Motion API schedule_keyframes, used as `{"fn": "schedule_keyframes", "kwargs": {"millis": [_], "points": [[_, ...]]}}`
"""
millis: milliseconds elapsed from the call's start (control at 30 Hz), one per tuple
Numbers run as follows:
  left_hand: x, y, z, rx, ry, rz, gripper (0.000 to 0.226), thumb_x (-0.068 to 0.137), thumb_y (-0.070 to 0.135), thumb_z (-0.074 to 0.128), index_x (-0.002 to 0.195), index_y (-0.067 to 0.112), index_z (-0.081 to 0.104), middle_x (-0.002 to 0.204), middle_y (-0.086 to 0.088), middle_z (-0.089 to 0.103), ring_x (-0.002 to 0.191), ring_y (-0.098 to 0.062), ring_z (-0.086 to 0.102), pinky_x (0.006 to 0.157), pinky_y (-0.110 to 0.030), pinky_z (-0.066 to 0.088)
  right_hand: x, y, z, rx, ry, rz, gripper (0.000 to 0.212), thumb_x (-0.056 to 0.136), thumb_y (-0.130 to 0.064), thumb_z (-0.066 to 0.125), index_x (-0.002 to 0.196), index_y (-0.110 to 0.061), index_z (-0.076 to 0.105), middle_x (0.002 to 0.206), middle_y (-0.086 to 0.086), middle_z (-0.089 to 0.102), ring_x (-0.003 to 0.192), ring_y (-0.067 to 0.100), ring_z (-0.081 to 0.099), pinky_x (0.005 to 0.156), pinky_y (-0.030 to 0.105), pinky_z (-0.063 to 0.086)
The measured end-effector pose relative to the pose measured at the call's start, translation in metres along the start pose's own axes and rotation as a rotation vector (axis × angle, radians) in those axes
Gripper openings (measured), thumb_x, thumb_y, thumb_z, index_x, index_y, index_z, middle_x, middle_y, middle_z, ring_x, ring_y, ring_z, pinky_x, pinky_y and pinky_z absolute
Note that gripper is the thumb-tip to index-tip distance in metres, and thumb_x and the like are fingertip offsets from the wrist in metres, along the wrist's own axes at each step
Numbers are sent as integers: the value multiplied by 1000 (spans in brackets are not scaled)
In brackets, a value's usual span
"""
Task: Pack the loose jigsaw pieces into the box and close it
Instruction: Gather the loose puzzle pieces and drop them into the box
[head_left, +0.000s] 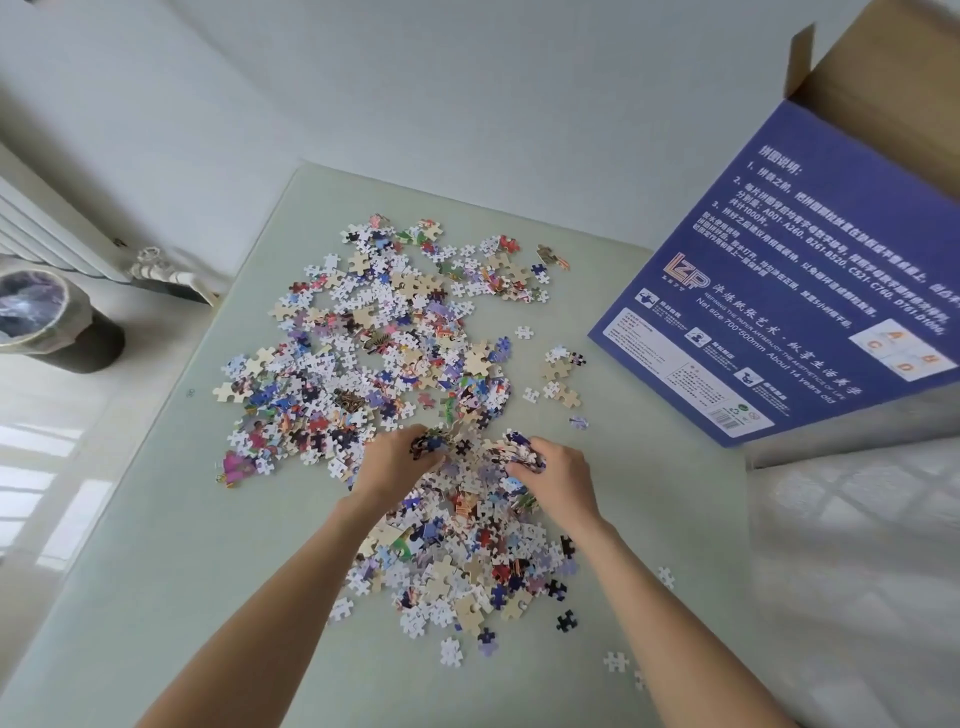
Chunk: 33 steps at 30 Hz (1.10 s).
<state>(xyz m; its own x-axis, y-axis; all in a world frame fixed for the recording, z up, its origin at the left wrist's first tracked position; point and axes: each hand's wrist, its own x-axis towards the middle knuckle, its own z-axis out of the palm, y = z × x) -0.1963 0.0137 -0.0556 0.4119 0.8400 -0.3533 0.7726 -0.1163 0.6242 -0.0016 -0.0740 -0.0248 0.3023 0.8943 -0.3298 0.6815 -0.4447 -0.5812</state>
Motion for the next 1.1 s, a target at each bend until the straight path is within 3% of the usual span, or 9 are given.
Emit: {"fn": "schedule_keyframes", "kwargs": {"millis": [200, 300, 500, 600, 667, 733, 833, 933, 1100], "points": [[-6, 26, -25, -121, 20, 164, 19, 82, 31, 66, 90, 13, 65, 70, 8, 63, 46, 2, 53, 44, -9, 39, -18, -19, -59, 113, 32, -80, 11, 80, -26, 72, 82, -18, 65, 58, -10, 56, 41, 1, 43, 46, 14, 34], [-4, 56, -38, -175, -26, 257, 12, 82, 26, 67, 90, 16, 64, 71, 13, 64, 52, 3, 56, 48, -8, 41, -30, -31, -113, 229, 82, -111, 17, 76, -26, 75, 89, -16, 70, 78, 2, 71, 57, 12, 66, 58, 31, 56], [14, 122, -48, -239, -89, 391, 11, 80, 22, 67, 89, 29, 63, 69, 27, 66, 61, 9, 60, 56, -9, 48, -42, -54, -262, 342, 413, -253, 16, 75, -24, 76, 85, -14, 70, 83, 2, 72, 66, 15, 70, 64, 42, 58], [30, 171, -58, -231, -28, 510, 12, 79, 30, 69, 86, 21, 67, 69, 14, 67, 57, -1, 60, 51, -13, 43, -39, -55, -324, 333, 584, -307, 12, 78, -23, 74, 88, -25, 68, 86, -3, 71, 73, 15, 70, 66, 43, 58], [39, 210, -69, -221, 59, 593, 21, 77, 35, 72, 84, 16, 68, 71, 0, 68, 59, -13, 59, 54, -29, 44, -30, -46, -355, 328, 688, -303, 13, 76, -31, 75, 87, -32, 68, 88, 2, 72, 76, 19, 70, 67, 46, 58], [46, 252, -84, -276, 95, 690, 12, 78, 30, 72, 88, 24, 69, 76, 4, 70, 65, -8, 62, 61, -30, 48, -19, -33, -373, 297, 753, -271, 20, 70, -46, 73, 83, -31, 68, 85, 5, 72, 72, 20, 70, 64, 51, 57], [48, 312, -104, -356, 153, 832, 14, 80, 26, 70, 94, 28, 68, 83, 9, 70, 73, 0, 62, 65, -24, 49, -9, -17, -378, 122, 828, -223, 25, 75, -44, 71, 82, -20, 66, 74, 6, 69, 65, 24, 67, 60, 47, 54], [55, 357, -117, -339, 238, 972, 15, 81, 27, 69, 96, 24, 67, 85, 8, 69, 75, 0, 62, 63, -15, 44, -8, -8, -370, -55, 858, -234, 21, 81, -31, 71, 81, -10, 67, 63, 1, 62, 56, 20, 53, 53, 31, 40], [80, 403, -113, -9, 399, 1237, 28, 84, 32, 62, 108, 17, 66, 93, 2, 71, 80, -15, 64, 69, -27, 47, 0, 9, -364, -193, 870, -218, 19, 82, -26, 70, 87, -9, 67, 81, 8, 69, 69, 18, 55, 60, 27, 33]]}}
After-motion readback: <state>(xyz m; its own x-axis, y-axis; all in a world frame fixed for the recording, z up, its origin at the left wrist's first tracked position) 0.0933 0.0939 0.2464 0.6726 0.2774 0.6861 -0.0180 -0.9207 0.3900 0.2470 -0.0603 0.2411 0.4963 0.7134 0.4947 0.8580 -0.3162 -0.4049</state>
